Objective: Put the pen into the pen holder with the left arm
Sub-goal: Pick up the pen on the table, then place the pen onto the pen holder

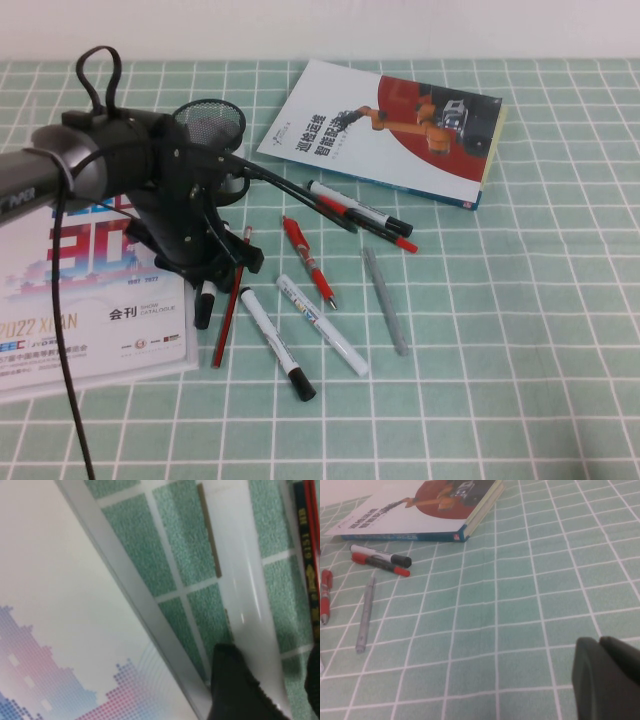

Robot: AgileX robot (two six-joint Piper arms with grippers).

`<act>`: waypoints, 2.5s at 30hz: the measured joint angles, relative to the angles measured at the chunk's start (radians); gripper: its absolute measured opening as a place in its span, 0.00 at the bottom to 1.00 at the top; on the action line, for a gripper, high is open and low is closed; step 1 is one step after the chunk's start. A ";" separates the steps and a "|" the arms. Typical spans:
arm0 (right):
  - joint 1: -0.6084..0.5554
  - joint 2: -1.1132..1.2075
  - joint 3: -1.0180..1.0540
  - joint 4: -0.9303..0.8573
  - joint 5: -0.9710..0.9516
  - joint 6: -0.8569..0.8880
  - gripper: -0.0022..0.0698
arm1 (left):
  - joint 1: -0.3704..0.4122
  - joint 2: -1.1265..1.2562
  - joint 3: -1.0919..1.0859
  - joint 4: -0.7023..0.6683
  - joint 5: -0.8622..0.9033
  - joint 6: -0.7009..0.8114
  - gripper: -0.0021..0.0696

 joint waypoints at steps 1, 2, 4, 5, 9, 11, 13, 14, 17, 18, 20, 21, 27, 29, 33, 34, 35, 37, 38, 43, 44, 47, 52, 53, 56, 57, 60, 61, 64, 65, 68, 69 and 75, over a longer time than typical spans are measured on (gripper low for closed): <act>0.000 0.000 0.000 0.000 0.000 0.000 0.00 | 0.000 0.002 0.000 0.003 0.000 0.000 0.42; 0.000 0.000 0.000 0.000 0.000 0.000 0.00 | 0.000 0.002 0.000 0.002 0.000 0.000 0.42; 0.000 0.000 0.000 0.000 0.000 0.000 0.00 | 0.000 0.006 0.000 0.002 0.000 0.000 0.42; 0.000 0.000 0.000 0.000 0.000 0.000 0.00 | 0.000 0.005 0.000 0.002 0.000 0.000 0.42; 0.000 0.000 0.000 0.000 0.000 0.000 0.00 | 0.000 0.010 0.000 0.002 0.000 -0.002 0.42; 0.000 0.000 0.000 0.000 0.000 0.000 0.00 | 0.000 0.016 -0.006 0.002 0.003 -0.002 0.42; 0.000 0.000 0.000 0.000 0.000 0.000 0.00 | -0.003 0.018 -0.009 0.002 0.007 -0.002 0.42; 0.000 0.000 0.000 0.000 0.000 0.000 0.00 | -0.003 0.017 -0.010 0.005 0.009 -0.002 0.42; 0.000 0.000 0.000 0.000 0.000 0.000 0.00 | -0.007 0.017 -0.010 0.011 0.009 -0.002 0.41; 0.000 0.000 0.000 0.000 0.000 0.000 0.00 | -0.009 0.017 -0.010 0.014 0.011 -0.002 0.39; 0.000 0.000 0.000 0.000 0.000 0.000 0.00 | -0.008 0.017 -0.010 0.023 0.011 -0.002 0.30; 0.000 0.000 0.000 0.000 0.000 0.000 0.00 | -0.008 0.017 -0.010 0.021 0.011 -0.006 0.25; 0.000 0.000 0.000 0.000 0.000 0.000 0.00 | -0.012 0.017 -0.010 0.003 0.009 -0.006 0.20; 0.000 0.000 0.000 0.000 0.000 0.000 0.00 | -0.012 0.013 -0.010 0.003 0.012 -0.003 0.20; 0.000 0.000 0.000 0.000 0.000 0.000 0.00 | -0.012 -0.039 -0.001 0.017 0.053 0.013 0.19; 0.000 0.000 0.000 0.000 0.000 0.000 0.00 | -0.012 -0.067 0.008 0.020 0.055 0.018 0.19; 0.000 0.000 0.000 0.000 0.000 0.000 0.00 | -0.012 -0.103 0.019 0.020 0.048 0.025 0.19; 0.000 0.000 0.000 0.000 0.000 0.000 0.00 | -0.012 -0.180 0.053 0.014 0.001 0.043 0.19; 0.000 0.000 0.000 0.000 0.000 0.000 0.00 | -0.012 -0.227 0.081 0.003 -0.043 0.050 0.19; 0.000 0.000 0.000 0.000 0.000 0.000 0.00 | -0.012 -0.443 0.259 -0.035 -0.341 0.090 0.19; 0.000 0.000 0.000 0.000 0.000 0.000 0.00 | -0.012 -0.470 0.290 -0.038 -0.400 0.095 0.19; 0.000 0.000 0.000 0.000 0.000 0.000 0.00 | -0.012 -0.536 0.382 -0.042 -0.648 0.100 0.19; 0.000 0.000 0.000 0.000 0.000 0.000 0.00 | -0.012 -0.533 0.422 -0.042 -1.017 0.102 0.19; 0.000 0.000 0.000 0.000 0.000 0.000 0.00 | -0.012 -0.517 0.422 -0.042 -1.088 0.102 0.19; 0.000 0.000 0.000 0.000 0.000 0.000 0.00 | -0.012 -0.449 0.422 -0.046 -1.264 0.092 0.19; 0.000 0.000 0.000 0.000 0.000 0.000 0.00 | -0.009 -0.419 0.418 -0.049 -1.296 0.090 0.19; 0.000 0.000 0.000 0.000 0.000 0.000 0.00 | 0.000 -0.327 0.381 -0.049 -1.342 0.062 0.19; 0.000 0.000 0.000 0.000 0.000 0.000 0.00 | 0.006 -0.293 0.359 -0.049 -1.344 0.042 0.19; 0.000 0.000 0.000 0.000 0.000 0.000 0.00 | 0.036 -0.206 0.288 -0.049 -1.339 -0.009 0.19; 0.000 0.000 0.000 0.000 0.000 0.000 0.00 | 0.050 -0.167 0.250 -0.049 -1.332 -0.021 0.19; 0.000 0.000 0.000 0.000 0.000 0.000 0.00 | 0.072 -0.086 0.167 -0.049 -1.311 -0.036 0.19; 0.000 0.000 0.000 0.000 0.000 0.000 0.00 | 0.080 -0.059 0.135 -0.049 -1.302 -0.037 0.19; 0.000 0.000 0.000 0.000 0.000 0.000 0.00 | 0.095 0.063 -0.009 -0.053 -1.249 -0.041 0.19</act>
